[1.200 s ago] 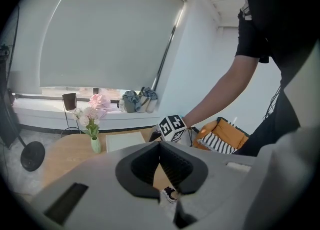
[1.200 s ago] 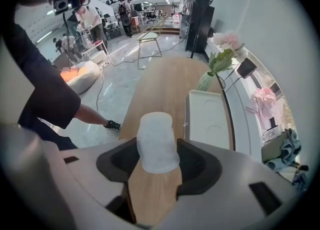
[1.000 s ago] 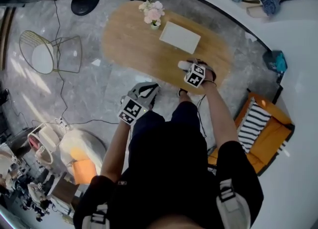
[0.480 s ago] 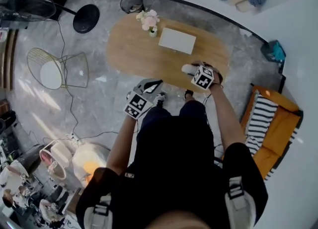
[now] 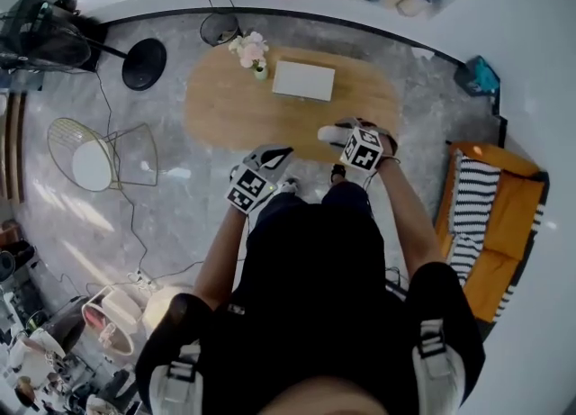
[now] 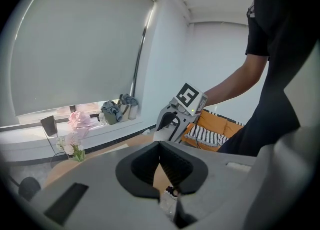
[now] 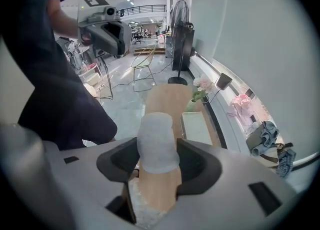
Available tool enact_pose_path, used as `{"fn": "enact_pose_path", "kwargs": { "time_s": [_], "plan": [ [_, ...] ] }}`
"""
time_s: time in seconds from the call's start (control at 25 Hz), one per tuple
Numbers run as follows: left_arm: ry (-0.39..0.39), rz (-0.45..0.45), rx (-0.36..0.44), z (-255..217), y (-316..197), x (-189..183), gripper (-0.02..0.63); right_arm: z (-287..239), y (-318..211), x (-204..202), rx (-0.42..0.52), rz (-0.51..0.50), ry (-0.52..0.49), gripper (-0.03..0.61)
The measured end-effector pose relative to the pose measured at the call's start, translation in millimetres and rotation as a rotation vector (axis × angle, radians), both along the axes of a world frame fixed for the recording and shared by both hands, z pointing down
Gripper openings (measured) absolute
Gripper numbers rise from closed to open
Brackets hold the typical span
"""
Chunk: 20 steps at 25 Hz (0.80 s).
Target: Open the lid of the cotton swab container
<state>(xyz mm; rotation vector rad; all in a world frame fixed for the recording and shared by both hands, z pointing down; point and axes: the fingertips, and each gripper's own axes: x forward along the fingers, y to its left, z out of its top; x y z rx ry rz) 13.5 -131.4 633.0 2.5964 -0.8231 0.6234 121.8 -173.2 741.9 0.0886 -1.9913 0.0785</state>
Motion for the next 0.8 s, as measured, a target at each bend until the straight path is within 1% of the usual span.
{"fn": "enact_pose_path", "kwargs": {
  "time_s": [0.16, 0.44, 0.68, 0.72, 0.8],
  "plan": [
    [0.003, 0.027, 0.014, -4, 6, 3, 0.0, -14, 16, -2, -0.018, -0.012, -0.001, 0.219],
    [-0.005, 0.064, 0.032, -7, 28, -3, 0.0, -34, 41, -7, -0.008, -0.012, -0.011, 0.219],
    [0.009, 0.124, 0.001, -3, 50, -9, 0.002, -55, 59, -23, -0.004, 0.008, -0.042, 0.219],
    [0.007, 0.128, 0.001, -1, 52, -9, 0.008, -58, 62, -26, -0.005, 0.004, -0.047, 0.219],
    [0.002, 0.133, 0.009, 2, 57, -9, 0.051, -65, 70, -34, -0.004, -0.016, -0.057, 0.219]
  ]
}}
